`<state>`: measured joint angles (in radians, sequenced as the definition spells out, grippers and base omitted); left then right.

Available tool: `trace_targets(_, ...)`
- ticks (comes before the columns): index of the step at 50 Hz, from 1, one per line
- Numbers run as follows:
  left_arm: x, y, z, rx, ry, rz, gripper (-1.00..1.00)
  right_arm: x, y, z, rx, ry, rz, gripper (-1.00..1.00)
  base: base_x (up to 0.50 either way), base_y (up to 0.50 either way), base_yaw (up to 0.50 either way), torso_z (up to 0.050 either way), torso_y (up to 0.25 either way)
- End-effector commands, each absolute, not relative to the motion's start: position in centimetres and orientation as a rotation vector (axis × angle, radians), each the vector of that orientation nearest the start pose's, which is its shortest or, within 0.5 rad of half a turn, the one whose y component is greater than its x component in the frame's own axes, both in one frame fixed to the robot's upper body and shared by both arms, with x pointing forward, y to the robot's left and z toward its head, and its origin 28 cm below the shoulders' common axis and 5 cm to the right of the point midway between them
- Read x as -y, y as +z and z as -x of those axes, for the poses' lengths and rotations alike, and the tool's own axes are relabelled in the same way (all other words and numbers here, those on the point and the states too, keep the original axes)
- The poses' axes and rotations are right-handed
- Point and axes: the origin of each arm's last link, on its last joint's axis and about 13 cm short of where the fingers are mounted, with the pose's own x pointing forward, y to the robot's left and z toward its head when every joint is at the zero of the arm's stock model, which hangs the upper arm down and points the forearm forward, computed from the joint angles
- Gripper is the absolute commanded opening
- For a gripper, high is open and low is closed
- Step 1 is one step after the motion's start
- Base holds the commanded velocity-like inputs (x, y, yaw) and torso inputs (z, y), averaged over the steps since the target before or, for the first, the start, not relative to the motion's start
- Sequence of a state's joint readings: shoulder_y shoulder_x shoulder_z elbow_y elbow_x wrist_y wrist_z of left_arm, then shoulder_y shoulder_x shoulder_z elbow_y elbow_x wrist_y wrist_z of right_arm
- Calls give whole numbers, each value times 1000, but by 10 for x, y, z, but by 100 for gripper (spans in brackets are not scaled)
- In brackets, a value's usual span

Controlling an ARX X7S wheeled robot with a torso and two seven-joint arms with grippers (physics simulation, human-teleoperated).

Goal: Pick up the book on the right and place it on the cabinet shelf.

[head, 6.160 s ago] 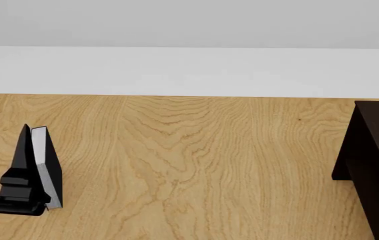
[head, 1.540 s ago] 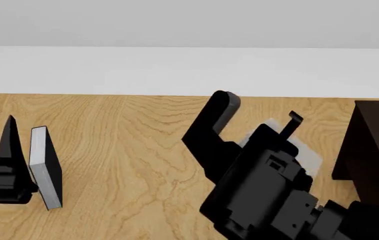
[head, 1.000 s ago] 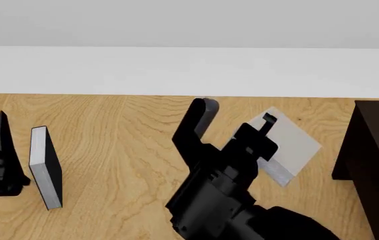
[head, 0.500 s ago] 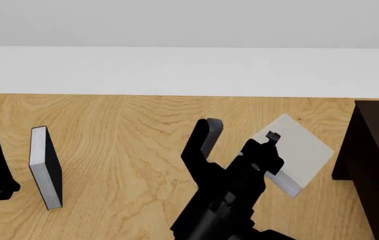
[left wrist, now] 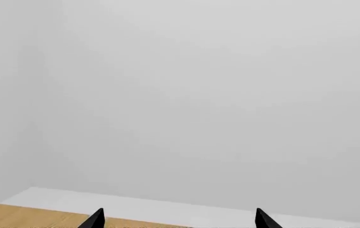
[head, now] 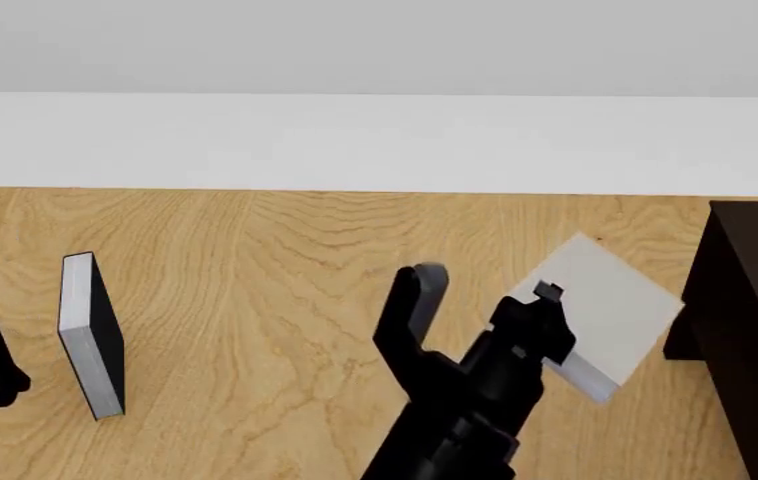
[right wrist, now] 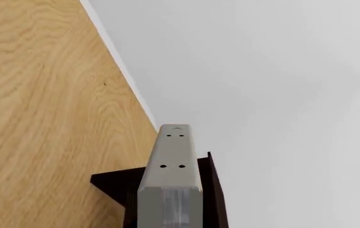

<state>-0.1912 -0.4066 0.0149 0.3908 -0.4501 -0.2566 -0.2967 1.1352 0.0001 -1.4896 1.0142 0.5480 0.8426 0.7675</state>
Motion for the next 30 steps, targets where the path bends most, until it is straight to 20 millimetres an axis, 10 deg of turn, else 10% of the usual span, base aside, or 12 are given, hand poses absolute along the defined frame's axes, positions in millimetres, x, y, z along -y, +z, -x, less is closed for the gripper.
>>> trace_targets(1, -266, 131, -239, 275, 115, 44, 100, 72, 78, -362, -356, -382, 1437, -100, 0, 0, 0, 0, 0)
trace_targets(30, -266, 133, -238, 281, 119, 46, 100, 84, 74, -358, -440, -453, 1449, -100, 0, 0, 0, 0, 2)
